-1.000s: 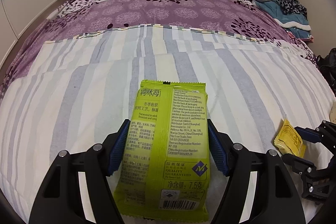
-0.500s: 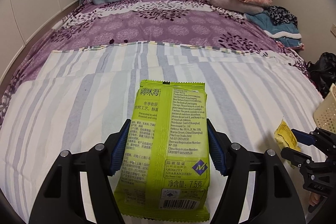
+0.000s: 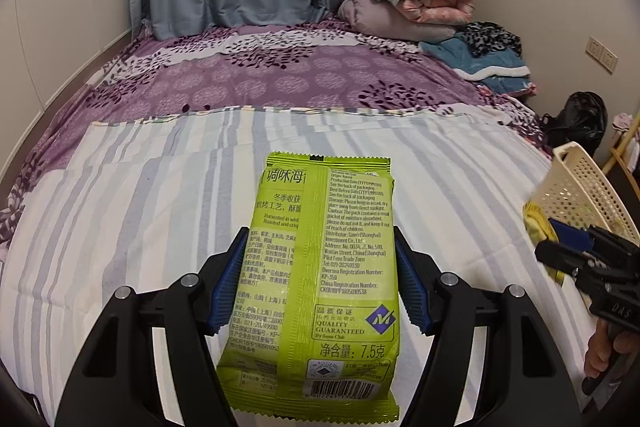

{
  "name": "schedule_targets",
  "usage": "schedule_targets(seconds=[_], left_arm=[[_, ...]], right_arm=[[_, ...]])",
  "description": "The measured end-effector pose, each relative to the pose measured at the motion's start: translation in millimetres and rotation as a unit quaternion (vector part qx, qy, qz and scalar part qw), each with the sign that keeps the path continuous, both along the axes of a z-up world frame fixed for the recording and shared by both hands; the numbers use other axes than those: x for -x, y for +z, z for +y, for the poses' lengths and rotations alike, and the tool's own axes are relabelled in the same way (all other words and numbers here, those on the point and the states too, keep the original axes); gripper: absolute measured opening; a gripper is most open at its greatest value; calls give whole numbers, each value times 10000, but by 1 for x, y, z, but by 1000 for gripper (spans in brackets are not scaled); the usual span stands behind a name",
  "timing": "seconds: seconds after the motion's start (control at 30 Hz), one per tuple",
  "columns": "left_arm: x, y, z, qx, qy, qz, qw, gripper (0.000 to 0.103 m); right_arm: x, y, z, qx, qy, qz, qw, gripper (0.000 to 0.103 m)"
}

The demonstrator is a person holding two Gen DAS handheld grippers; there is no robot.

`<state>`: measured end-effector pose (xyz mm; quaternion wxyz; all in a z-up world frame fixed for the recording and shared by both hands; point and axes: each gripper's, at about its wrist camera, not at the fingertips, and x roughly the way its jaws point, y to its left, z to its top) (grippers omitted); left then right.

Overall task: Organize snacks
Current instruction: 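Carry the yellow packet into the basket and release it with the right gripper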

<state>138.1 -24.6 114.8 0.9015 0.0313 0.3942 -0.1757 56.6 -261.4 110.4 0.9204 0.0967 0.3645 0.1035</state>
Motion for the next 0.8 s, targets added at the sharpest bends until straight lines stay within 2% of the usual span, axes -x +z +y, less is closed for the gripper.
schedule_targets(seconds=[0.1, 0.4, 0.8], left_arm=[[14, 12, -14, -66, -155, -122, 9998, 69], [54, 43, -64, 52, -577, -356, 9977, 69], [88, 65, -123, 192, -1164, -520, 9917, 69]], right_arm=[[18, 12, -21, -69, -222, -138, 9996, 46], [74, 35, -88, -235, -859, -495, 9948, 46], [150, 40, -180, -120, -1917, -645, 9793, 46]])
